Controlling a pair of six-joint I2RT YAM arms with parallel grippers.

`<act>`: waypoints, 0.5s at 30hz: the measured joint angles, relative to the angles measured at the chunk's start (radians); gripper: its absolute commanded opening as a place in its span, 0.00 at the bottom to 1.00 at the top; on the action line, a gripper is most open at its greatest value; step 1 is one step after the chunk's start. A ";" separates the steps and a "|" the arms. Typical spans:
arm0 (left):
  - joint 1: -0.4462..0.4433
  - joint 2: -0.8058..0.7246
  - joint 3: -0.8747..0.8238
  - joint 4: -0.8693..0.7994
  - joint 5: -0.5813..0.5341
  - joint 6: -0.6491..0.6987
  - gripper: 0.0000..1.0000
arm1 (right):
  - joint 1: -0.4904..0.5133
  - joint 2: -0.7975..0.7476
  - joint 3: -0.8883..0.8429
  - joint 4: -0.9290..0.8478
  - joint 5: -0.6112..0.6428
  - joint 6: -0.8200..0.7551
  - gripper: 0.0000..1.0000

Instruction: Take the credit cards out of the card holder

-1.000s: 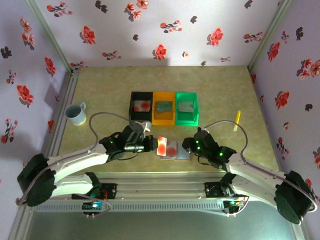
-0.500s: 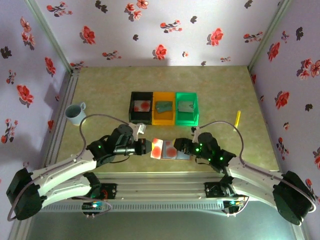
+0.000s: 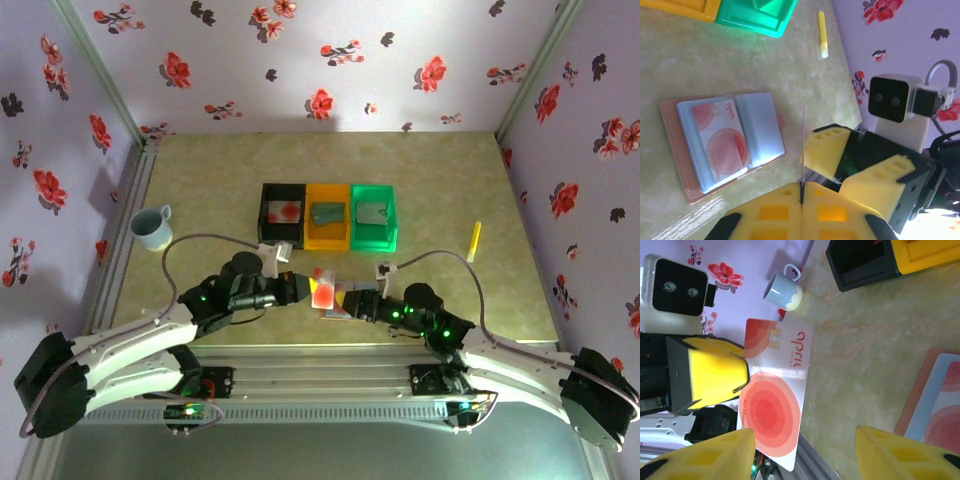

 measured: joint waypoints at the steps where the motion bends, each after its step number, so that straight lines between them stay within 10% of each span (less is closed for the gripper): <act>1: -0.002 0.000 0.000 0.008 0.000 -0.008 0.00 | 0.007 -0.001 -0.005 0.009 0.006 -0.002 0.55; 15: -0.060 -0.052 -0.056 0.119 -0.050 -0.073 0.00 | 0.046 -0.029 -0.041 0.080 0.047 -0.016 0.56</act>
